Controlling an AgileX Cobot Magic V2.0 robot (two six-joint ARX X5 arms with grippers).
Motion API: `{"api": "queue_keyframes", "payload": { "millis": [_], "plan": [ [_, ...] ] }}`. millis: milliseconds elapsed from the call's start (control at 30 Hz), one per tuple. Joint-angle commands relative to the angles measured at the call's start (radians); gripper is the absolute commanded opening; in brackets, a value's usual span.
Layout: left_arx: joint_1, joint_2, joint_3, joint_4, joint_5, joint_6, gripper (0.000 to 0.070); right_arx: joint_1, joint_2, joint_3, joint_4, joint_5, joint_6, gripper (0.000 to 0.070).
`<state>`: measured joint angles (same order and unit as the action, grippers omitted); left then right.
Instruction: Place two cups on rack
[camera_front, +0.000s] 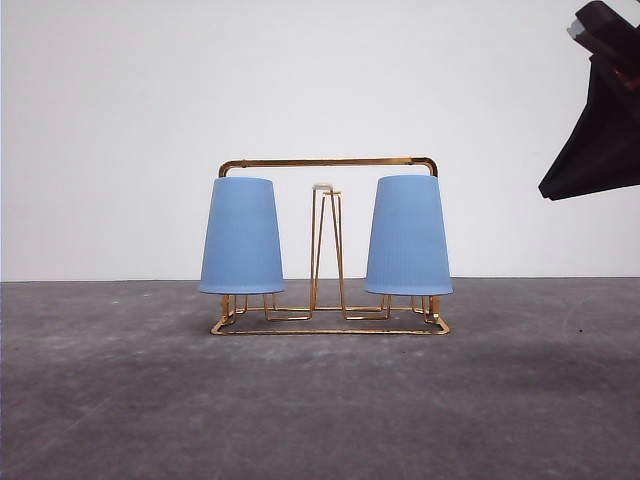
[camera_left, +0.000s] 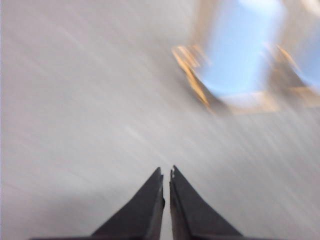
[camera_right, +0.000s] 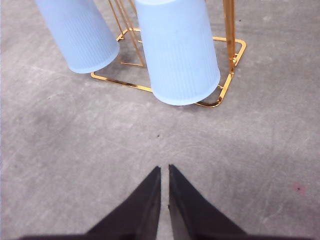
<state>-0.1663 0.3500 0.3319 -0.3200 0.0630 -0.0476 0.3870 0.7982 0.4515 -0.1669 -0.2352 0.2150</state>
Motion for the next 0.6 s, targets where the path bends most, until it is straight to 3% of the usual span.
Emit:
{"api": "queue_keyframes", "payload": {
  "millis": [0, 333, 567],
  "plan": [
    [0.037, -0.058, -0.020, 0.029, -0.019, 0.041, 0.0000, 0.005, 0.003, 0.007, 0.011, 0.000, 0.002, 0.0025],
    [0.147, -0.341, -0.224, 0.046, -0.041, 0.030, 0.0000, 0.005, 0.003, 0.007, 0.011, 0.000, 0.002, 0.0025],
    [0.148, -0.347, -0.320, 0.167, -0.041, -0.009, 0.0000, 0.005, 0.004, 0.007, 0.011, 0.001, 0.002, 0.0025]
  ]
}}
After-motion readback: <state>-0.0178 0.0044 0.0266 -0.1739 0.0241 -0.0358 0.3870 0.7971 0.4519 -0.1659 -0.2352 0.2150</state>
